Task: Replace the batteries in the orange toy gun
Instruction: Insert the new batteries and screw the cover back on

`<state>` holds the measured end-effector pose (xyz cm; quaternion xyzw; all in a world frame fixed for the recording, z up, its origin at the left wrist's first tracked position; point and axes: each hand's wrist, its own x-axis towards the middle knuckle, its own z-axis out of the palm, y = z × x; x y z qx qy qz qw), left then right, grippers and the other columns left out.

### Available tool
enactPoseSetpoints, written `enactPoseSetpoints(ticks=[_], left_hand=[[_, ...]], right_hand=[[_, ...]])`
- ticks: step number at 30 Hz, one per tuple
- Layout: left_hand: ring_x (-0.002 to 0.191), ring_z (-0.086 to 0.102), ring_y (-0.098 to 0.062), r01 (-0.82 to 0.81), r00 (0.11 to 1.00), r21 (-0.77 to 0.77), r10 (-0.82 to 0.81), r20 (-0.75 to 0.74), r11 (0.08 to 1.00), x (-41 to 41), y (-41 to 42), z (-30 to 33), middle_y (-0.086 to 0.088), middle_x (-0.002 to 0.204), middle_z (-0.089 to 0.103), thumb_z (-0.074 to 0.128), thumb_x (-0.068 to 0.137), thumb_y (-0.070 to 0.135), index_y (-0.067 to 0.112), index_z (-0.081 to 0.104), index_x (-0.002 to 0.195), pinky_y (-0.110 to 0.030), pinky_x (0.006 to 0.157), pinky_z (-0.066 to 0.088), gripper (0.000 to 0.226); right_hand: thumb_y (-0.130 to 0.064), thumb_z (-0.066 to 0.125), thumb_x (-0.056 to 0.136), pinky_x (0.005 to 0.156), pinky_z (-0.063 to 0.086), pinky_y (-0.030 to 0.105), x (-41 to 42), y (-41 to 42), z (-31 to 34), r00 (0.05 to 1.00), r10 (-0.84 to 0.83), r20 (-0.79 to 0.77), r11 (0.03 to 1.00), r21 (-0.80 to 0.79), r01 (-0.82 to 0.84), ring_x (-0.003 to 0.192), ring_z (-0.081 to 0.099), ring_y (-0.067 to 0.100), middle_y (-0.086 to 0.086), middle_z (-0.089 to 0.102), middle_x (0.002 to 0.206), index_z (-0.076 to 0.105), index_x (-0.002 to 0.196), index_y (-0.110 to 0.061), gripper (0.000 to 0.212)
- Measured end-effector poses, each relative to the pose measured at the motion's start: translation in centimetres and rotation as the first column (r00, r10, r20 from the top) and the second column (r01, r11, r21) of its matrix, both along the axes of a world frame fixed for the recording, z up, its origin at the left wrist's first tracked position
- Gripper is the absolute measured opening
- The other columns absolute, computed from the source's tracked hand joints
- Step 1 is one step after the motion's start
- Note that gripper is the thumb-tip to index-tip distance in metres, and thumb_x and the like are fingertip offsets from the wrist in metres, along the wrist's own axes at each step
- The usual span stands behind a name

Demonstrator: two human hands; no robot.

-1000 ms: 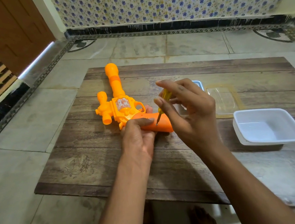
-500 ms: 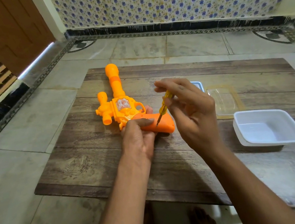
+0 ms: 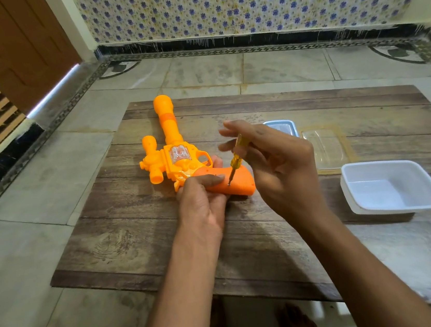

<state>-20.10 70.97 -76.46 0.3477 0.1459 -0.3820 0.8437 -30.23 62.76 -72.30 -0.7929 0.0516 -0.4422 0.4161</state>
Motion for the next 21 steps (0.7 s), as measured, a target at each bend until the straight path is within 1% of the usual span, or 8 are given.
enactPoseSetpoints(ticks=[2,5,8,10,13,16,18,21], left_hand=[[0.125,0.064,-0.035,0.011,1.0,0.005,-0.011,0.015,1.0,-0.18,0.01,0.18,-0.023,0.135,0.065,0.051,0.059,-0.019,0.004,0.044,0.15,-0.047,0.058,0.062,0.095],[0.114,0.067,-0.034,0.029,1.0,-0.005,-0.028,0.002,1.0,-0.19,0.21,0.27,-0.019,0.13,0.066,0.044,0.071,-0.023,0.003,0.046,0.147,-0.045,0.055,0.061,0.081],[0.126,0.063,-0.037,0.017,1.0,-0.017,-0.017,0.004,1.0,0.06,0.21,0.04,-0.022,0.136,0.064,0.052,0.056,-0.018,0.004,0.043,0.15,-0.056,0.072,0.063,0.097],[0.126,0.064,-0.034,-0.006,1.0,-0.009,0.006,0.001,1.0,0.09,0.11,-0.01,-0.022,0.135,0.065,0.053,0.051,-0.017,0.005,0.043,0.15,-0.055,0.077,0.062,0.102],[0.126,0.064,-0.033,-0.003,1.0,-0.011,0.003,0.008,1.0,0.06,0.02,-0.03,-0.022,0.136,0.064,0.052,0.056,-0.019,0.005,0.044,0.151,-0.05,0.067,0.064,0.098],[0.128,0.062,-0.037,0.011,1.0,-0.003,-0.011,0.025,1.0,0.25,0.13,-0.26,-0.024,0.137,0.063,0.055,0.055,-0.018,0.005,0.043,0.151,-0.054,0.07,0.063,0.099],[0.129,0.061,-0.04,0.032,0.999,-0.005,-0.032,0.038,0.999,0.25,0.11,-0.3,-0.024,0.137,0.063,0.055,0.057,-0.017,0.005,0.042,0.151,-0.055,0.067,0.062,0.097],[0.125,0.064,-0.035,0.02,1.0,-0.018,-0.02,0.0,1.0,0.35,-0.02,-0.45,-0.021,0.136,0.065,0.05,0.062,-0.02,0.006,0.042,0.15,-0.054,0.064,0.063,0.092]], right_hand=[[0.007,0.069,0.091,0.081,0.061,0.04,0.06,-0.11,0.1,0.999,-0.042,-0.008,0.998,-0.041,0.042,0.097,0.074,0.019,0.01,0.074,0.104,0.071,0.124,-0.002,0.035],[0.0,0.076,0.09,0.077,0.059,0.034,0.04,-0.11,0.03,0.995,-0.098,-0.007,0.992,-0.08,0.097,0.091,0.072,0.016,0.007,0.073,0.097,0.075,0.117,-0.004,0.028],[0.002,0.067,0.094,0.084,0.06,0.044,-0.03,-0.14,-0.07,1.0,-0.03,0.002,0.999,0.016,0.03,0.102,0.073,0.021,0.009,0.075,0.107,0.073,0.118,0.0,0.025],[0.01,0.06,0.091,0.087,0.06,0.048,-0.09,-0.17,-0.01,1.0,0.023,-0.016,0.998,0.066,-0.021,0.108,0.073,0.021,0.012,0.074,0.113,0.071,0.121,0.003,0.032],[0.011,0.066,0.091,0.082,0.062,0.043,-0.1,-0.31,0.22,0.999,0.019,-0.036,0.999,0.041,-0.018,0.1,0.075,0.02,0.011,0.074,0.106,0.072,0.122,-0.001,0.034],[0.0,0.075,0.09,0.075,0.06,0.037,0.03,-0.23,0.14,0.998,-0.064,-0.029,0.997,-0.035,0.063,0.09,0.072,0.021,0.01,0.071,0.096,0.074,0.121,-0.005,0.031],[-0.005,0.075,0.093,0.077,0.061,0.036,0.02,-0.12,0.06,0.997,-0.08,-0.017,0.997,-0.022,0.08,0.094,0.072,0.02,0.009,0.072,0.099,0.073,0.121,-0.004,0.029],[0.007,0.062,0.095,0.086,0.061,0.044,-0.15,-0.26,0.0,1.0,-0.024,-0.012,0.998,0.053,0.025,0.104,0.074,0.02,0.011,0.074,0.111,0.071,0.122,0.001,0.029]])
